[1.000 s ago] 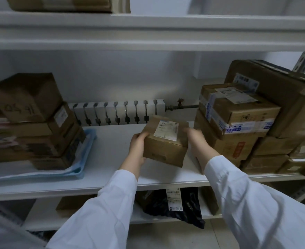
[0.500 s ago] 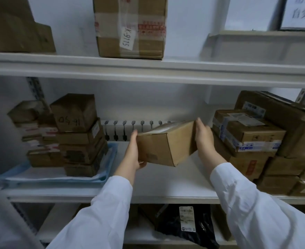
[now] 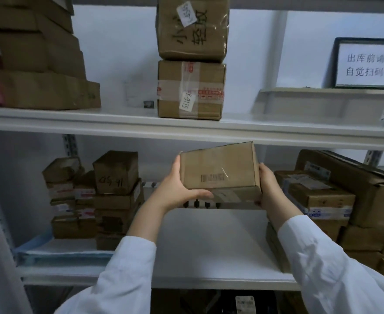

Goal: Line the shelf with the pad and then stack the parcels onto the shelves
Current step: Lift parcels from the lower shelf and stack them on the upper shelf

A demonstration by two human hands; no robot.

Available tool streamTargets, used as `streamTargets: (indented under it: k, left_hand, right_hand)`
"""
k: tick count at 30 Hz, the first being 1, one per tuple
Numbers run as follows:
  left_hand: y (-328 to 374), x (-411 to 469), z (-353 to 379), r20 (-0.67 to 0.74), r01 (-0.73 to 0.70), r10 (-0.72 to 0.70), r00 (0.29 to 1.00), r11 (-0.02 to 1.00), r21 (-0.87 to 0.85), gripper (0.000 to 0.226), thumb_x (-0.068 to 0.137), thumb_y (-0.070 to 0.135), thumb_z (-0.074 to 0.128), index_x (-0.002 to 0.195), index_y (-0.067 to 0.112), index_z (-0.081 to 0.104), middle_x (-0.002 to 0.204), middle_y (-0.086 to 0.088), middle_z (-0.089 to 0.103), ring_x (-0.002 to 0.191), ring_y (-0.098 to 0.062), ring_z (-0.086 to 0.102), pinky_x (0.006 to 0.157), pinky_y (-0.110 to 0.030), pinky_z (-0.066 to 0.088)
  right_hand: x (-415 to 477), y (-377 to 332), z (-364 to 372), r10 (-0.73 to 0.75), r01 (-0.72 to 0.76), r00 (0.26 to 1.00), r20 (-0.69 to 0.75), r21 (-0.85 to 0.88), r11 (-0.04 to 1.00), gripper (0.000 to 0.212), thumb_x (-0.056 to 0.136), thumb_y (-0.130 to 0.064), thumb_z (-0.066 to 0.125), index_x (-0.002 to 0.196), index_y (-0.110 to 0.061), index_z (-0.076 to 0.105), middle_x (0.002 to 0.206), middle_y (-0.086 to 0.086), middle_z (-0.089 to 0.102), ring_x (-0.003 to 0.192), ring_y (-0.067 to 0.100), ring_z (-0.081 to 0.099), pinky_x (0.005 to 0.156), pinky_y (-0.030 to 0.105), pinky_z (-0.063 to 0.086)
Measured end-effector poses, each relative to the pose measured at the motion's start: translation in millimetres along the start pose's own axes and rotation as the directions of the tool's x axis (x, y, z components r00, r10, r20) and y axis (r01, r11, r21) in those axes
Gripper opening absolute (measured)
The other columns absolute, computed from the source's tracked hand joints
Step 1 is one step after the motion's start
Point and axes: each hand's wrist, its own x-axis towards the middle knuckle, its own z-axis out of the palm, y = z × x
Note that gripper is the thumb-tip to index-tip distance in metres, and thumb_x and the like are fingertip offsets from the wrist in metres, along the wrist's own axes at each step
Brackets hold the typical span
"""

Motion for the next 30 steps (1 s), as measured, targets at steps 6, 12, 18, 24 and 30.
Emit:
streamTargets:
  k: [6, 12, 18, 24, 30]
  left_hand:
    - [44, -6, -28, -0.062, -0.154, 0.149, 0.987, 0.985, -0.077, 0.123, 0.063, 0.014, 0.084, 0.148, 0.036, -0.003, 0.145, 0.006, 0.033, 0.128, -0.011, 0.035, 0.099, -0.032, 0.036]
    - [79, -13, -54, -0.111, -0.278, 0.261, 0.959, 0.943, -0.184, 0.117, 0.065, 0.011, 0.082, 0.148, 0.036, 0.003, 0.128, 0.017, 0.033, 0.123, -0.006, 0.035, 0.101, -0.030, 0.038]
    - [108, -12, -72, -0.180, -0.373, 0.343, 0.922, 0.911, -0.174, 0.120, 0.057, 0.024, 0.084, 0.149, 0.031, 0.007, 0.136, 0.013, 0.035, 0.129, -0.010, 0.036, 0.109, -0.039, 0.038]
    - [134, -4, -85, -0.228, -0.451, 0.410, 0.883, 0.875, -0.176, 0.118, 0.046, 0.037, 0.081, 0.145, 0.027, 0.017, 0.135, 0.008, 0.039, 0.127, -0.014, 0.040, 0.101, -0.039, 0.046]
    - [162, 5, -105, -0.240, -0.485, 0.432, 0.869, 0.839, -0.245, 0.115, 0.050, 0.036, 0.087, 0.143, 0.027, 0.021, 0.124, 0.009, 0.044, 0.121, -0.017, 0.045, 0.093, -0.036, 0.052]
  right_hand:
    - [-24, -46, 4, 0.031, -0.033, 0.999, 0.041, 0.034, 0.999, 0.039, 0.092, -0.050, 0.045, 0.084, -0.015, 0.060, 0.083, 0.009, 0.063, 0.075, 0.025, 0.060, 0.063, 0.036, 0.051]
    - [-46, -79, -7, -0.092, 0.094, 0.995, 0.024, -0.075, 0.993, 0.042, 0.087, -0.054, 0.047, 0.092, -0.013, 0.060, 0.090, 0.012, 0.064, 0.092, 0.029, 0.061, 0.087, 0.041, 0.050]
    - [-70, -113, -2, -0.174, 0.175, 0.984, 0.025, -0.041, 0.984, 0.045, 0.088, -0.058, 0.043, 0.077, -0.017, 0.059, 0.060, 0.004, 0.064, 0.065, 0.020, 0.062, 0.060, 0.029, 0.049]
    - [-83, -143, -1, -0.309, 0.309, 0.951, -0.005, 0.047, 0.950, 0.034, 0.094, -0.050, 0.039, 0.098, -0.020, 0.054, 0.071, 0.001, 0.054, 0.066, 0.018, 0.052, 0.059, 0.029, 0.042]
    - [-96, -169, -7, -0.466, 0.454, 0.883, 0.053, 0.149, 0.878, 0.051, 0.090, -0.062, 0.040, 0.121, -0.024, 0.054, 0.097, -0.002, 0.061, 0.086, 0.020, 0.060, 0.079, 0.038, 0.049]
